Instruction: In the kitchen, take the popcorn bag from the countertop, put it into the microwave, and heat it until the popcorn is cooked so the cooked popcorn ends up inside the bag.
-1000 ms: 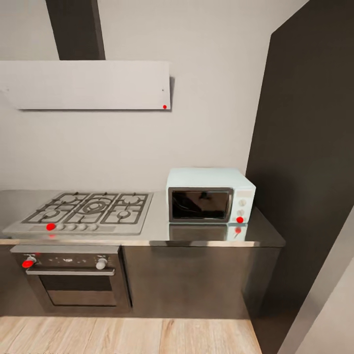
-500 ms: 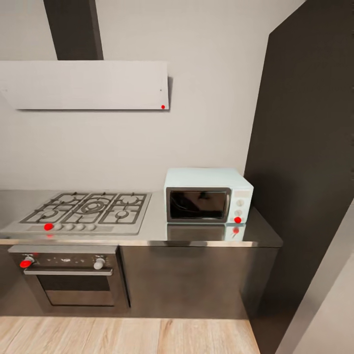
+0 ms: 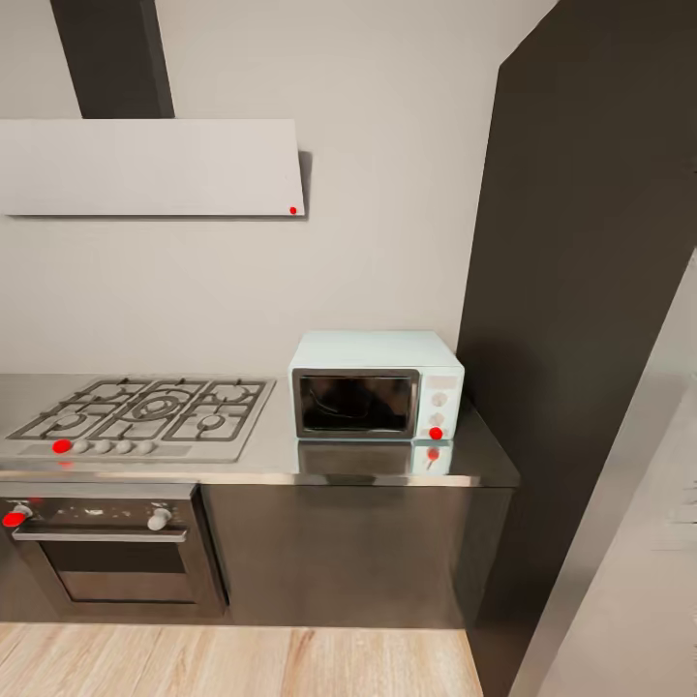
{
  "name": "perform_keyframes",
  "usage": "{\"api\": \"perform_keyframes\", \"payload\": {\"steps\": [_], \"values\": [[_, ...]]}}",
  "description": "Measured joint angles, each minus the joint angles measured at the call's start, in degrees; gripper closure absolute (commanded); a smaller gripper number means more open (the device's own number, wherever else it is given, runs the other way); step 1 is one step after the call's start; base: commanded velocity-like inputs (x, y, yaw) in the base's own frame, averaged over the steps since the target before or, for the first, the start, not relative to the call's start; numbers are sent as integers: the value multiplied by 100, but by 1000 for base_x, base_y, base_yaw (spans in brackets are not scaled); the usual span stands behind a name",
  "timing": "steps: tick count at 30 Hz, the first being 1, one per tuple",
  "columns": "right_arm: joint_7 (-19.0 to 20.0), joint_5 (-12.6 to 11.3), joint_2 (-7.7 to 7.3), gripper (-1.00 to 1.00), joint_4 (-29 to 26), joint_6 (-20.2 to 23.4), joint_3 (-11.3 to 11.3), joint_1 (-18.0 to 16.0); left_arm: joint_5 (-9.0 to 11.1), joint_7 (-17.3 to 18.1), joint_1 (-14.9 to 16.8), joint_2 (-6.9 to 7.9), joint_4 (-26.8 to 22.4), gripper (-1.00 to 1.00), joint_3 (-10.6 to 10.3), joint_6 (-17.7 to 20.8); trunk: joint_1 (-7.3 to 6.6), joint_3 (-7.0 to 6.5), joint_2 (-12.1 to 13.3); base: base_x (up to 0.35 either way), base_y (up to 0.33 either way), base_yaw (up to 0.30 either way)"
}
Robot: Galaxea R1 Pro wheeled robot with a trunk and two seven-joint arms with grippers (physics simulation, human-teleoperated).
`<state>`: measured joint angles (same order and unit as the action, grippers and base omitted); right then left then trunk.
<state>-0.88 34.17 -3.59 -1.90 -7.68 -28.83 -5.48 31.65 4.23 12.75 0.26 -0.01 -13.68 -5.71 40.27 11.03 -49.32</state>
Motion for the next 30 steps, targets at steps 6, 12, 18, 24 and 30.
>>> {"api": "perform_keyframes", "payload": {"steps": [6, 12, 18, 24, 30], "values": [[0, 0, -8, -100, 3, -8, 2, 0, 0, -1, 1, 9, 1, -100, -1, 1, 0, 1, -1, 0, -99, 0], [87, -87, 88, -100, -92, 86, 105, -9, 5, -10, -14, -2, -2, -100, 15, -17, 0, 0, 0, 0, -3, 0], [29, 58, -41, -100, -28, 22, -28, -33, -13, -5, -14, -4, -3, -100, 10, -12, -1, 0, 0, 44, 64, 0], [-47, 77, -78, -100, 163, -98, -83, -32, -27, -2, -14, -9, -6, -100, 9, -9, -1, 0, 1, 112, 179, 0], [-27, 90, -73, -100, 276, -109, -60, -35, -11, -6, -15, -9, -7, -100, 9, -8, 0, 0, 0, 9, 16, 0]]}}
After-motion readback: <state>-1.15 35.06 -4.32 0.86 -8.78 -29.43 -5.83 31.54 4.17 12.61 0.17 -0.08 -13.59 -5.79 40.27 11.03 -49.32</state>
